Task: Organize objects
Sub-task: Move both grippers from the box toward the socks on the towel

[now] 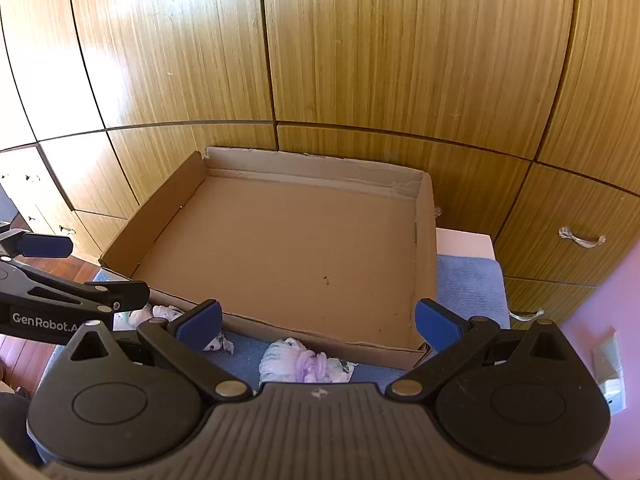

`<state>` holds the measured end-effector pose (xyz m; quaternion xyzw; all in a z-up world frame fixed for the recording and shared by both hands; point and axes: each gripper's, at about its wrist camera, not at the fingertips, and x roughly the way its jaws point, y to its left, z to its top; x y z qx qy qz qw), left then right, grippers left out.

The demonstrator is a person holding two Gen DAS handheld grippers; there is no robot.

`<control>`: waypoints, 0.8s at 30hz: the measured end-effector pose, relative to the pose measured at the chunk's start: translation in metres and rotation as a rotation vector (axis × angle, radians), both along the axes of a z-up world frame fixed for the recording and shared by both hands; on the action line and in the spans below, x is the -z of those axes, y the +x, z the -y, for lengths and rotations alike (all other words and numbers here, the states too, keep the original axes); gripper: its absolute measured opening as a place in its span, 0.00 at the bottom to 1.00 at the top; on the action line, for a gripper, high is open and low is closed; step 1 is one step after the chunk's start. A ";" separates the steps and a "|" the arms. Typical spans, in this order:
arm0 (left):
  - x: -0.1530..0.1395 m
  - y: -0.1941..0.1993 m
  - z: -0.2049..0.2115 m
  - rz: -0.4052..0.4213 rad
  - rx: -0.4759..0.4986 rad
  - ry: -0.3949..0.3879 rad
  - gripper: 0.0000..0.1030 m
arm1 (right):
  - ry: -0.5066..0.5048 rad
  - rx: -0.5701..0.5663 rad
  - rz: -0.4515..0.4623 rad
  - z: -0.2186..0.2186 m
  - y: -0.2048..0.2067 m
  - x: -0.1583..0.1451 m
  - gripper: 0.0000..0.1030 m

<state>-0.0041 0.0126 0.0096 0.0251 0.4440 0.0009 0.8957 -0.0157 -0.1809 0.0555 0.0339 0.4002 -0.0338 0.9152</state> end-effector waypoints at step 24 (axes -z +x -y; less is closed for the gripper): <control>-0.001 -0.003 -0.004 -0.005 0.019 -0.005 1.00 | -0.003 -0.019 0.003 -0.003 0.000 -0.003 1.00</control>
